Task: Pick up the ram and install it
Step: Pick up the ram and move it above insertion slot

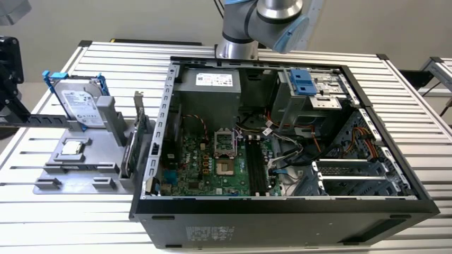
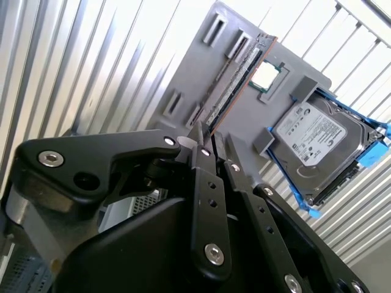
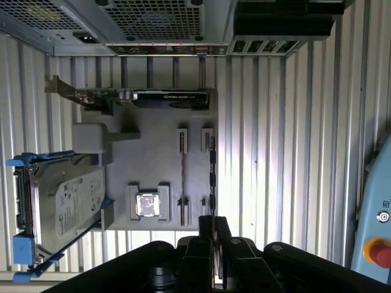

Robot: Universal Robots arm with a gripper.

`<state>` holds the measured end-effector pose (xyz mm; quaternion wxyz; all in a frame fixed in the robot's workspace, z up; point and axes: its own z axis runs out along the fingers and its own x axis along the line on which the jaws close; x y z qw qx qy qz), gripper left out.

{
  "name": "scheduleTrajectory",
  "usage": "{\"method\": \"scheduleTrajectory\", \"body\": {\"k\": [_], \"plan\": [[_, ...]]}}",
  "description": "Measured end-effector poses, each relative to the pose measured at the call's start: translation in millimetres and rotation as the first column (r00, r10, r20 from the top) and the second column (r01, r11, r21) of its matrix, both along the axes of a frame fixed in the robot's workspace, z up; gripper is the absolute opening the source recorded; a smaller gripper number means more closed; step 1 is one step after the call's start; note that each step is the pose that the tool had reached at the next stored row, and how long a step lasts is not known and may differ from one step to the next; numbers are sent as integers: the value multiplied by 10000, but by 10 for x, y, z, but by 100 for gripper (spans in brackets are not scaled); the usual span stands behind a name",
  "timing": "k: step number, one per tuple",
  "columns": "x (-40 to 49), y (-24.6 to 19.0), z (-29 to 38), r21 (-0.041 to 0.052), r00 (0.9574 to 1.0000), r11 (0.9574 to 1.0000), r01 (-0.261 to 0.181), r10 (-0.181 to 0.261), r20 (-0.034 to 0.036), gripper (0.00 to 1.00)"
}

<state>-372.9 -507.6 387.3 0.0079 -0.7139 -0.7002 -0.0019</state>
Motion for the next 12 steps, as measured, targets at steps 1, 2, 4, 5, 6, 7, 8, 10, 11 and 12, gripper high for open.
{"method": "scheduleTrajectory", "body": {"k": [1,2,4,5,6,7,8,10,11,12], "plan": [[0,0,13,1,10000,10000,0,0,1,0],[0,0,26,1,10000,10000,0,0,2,0],[0,0,54,2,10000,10000,0,0,2,0],[0,0,66,1,10000,10000,1,-1,1,0],[0,0,80,0,10000,10000,1,-1,1,0],[0,0,93,1,10000,10000,0,0,0,0],[0,0,106,1,10000,10000,0,0,0,0],[0,0,131,1,10000,10000,0,0,0,0],[0,0,145,1,10000,10000,1,-1,0,0],[0,0,159,1,10000,10000,0,0,0,0]]}}
